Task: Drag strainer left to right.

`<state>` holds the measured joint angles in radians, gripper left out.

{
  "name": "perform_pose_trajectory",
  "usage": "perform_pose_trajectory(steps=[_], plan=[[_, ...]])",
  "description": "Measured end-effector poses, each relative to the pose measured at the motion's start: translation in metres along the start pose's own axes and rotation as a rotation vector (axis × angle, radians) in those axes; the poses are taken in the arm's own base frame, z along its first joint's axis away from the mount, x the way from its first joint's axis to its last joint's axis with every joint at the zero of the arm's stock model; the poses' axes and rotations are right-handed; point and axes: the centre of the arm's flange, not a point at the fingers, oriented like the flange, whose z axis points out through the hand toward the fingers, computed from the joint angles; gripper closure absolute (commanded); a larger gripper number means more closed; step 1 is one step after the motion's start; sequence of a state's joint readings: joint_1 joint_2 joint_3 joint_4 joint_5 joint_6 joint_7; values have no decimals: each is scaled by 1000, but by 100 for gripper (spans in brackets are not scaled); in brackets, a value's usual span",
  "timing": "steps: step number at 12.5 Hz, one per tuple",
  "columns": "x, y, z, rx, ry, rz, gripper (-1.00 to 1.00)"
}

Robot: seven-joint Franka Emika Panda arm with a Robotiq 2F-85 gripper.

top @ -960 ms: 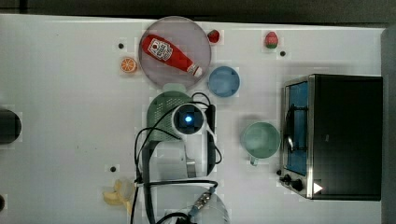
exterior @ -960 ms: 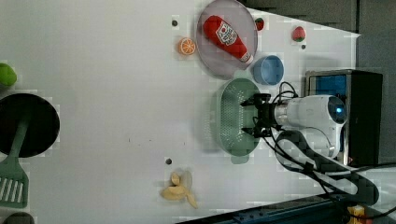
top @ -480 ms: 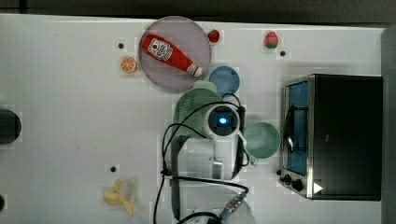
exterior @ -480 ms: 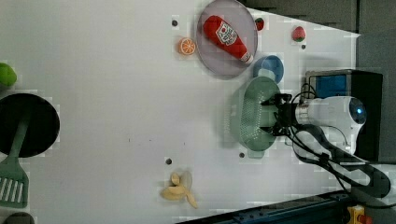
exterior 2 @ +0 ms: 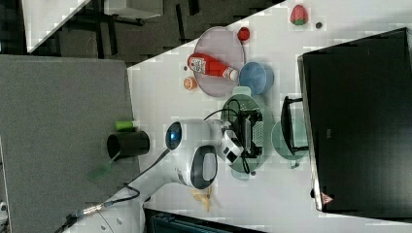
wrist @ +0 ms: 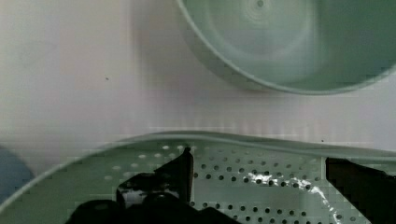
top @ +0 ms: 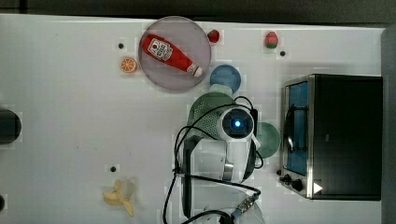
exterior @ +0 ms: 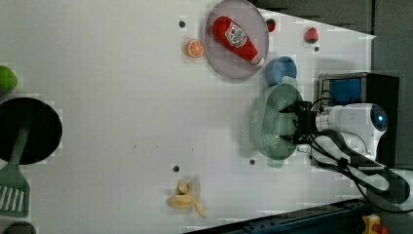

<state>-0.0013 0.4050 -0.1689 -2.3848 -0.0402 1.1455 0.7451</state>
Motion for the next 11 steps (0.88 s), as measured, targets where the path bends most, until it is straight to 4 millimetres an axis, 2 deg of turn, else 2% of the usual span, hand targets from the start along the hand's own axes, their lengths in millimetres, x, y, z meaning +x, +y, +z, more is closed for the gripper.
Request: perform_pose_trajectory(steps=[4, 7, 9, 11], plan=[[4, -2, -10, 28, 5, -78, -100], [-8, 4, -35, -39, -28, -219, -100], [-22, 10, -83, -66, -56, -373, -100], [-35, 7, -154, -58, -58, -528, -100]])
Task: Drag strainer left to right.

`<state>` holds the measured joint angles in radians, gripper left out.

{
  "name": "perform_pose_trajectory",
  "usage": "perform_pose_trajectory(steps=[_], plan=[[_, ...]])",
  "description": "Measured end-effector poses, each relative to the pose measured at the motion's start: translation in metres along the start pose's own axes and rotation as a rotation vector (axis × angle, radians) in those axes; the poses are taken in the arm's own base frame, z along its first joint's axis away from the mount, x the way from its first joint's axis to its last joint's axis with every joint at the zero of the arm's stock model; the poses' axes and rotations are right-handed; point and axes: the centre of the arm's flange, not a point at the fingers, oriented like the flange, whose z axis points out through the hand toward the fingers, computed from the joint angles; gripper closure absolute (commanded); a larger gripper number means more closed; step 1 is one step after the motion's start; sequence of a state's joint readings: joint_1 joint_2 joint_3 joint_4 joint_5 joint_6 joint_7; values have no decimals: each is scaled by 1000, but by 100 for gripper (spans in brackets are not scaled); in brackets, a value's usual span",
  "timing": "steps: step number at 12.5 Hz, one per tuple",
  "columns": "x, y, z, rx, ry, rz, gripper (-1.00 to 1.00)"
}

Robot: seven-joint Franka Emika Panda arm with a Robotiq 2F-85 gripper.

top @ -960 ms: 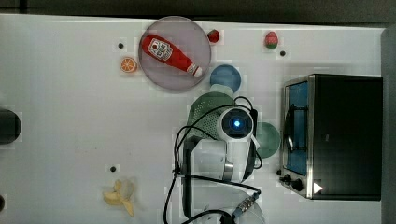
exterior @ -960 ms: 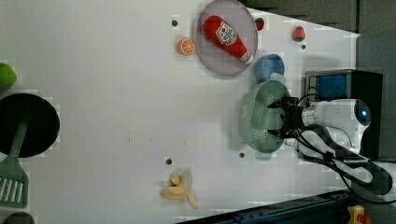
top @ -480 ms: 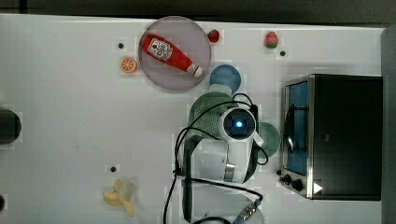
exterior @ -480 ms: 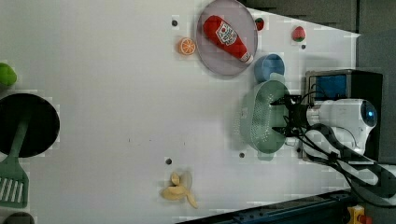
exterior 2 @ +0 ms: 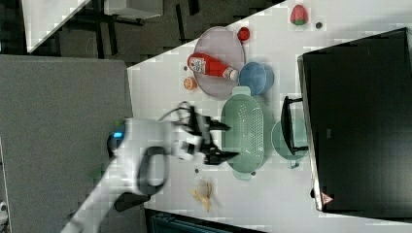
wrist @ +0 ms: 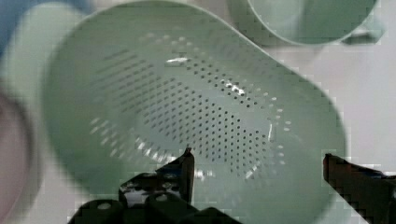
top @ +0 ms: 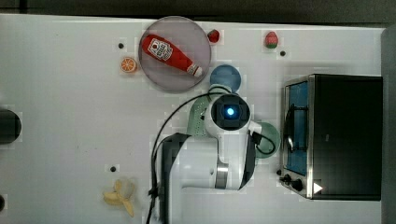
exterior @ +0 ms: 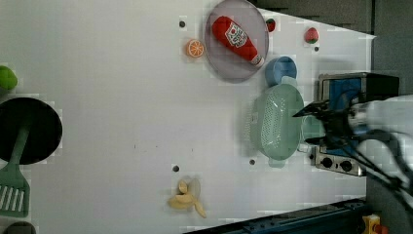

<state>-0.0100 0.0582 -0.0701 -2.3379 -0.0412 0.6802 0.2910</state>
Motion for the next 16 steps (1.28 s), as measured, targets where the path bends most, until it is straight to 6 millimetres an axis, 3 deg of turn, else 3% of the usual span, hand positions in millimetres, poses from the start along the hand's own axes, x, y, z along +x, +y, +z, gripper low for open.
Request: perform_pose_trajectory(steps=[3, 5, 6, 8, 10, 11, 14, 16], plan=[[-4, -12, -143, 103, 75, -169, -100], [-8, 7, -231, 136, 102, -225, -100], [-13, 21, -263, 162, 112, -226, -100], [-17, 46, -306, 155, 91, -220, -100], [-16, 58, -328, 163, 79, -214, -100], [-16, 58, -328, 165, 74, -215, -100], [-12, 46, -312, 127, 50, -224, -100], [-6, 40, -290, 71, 26, -228, -100]])
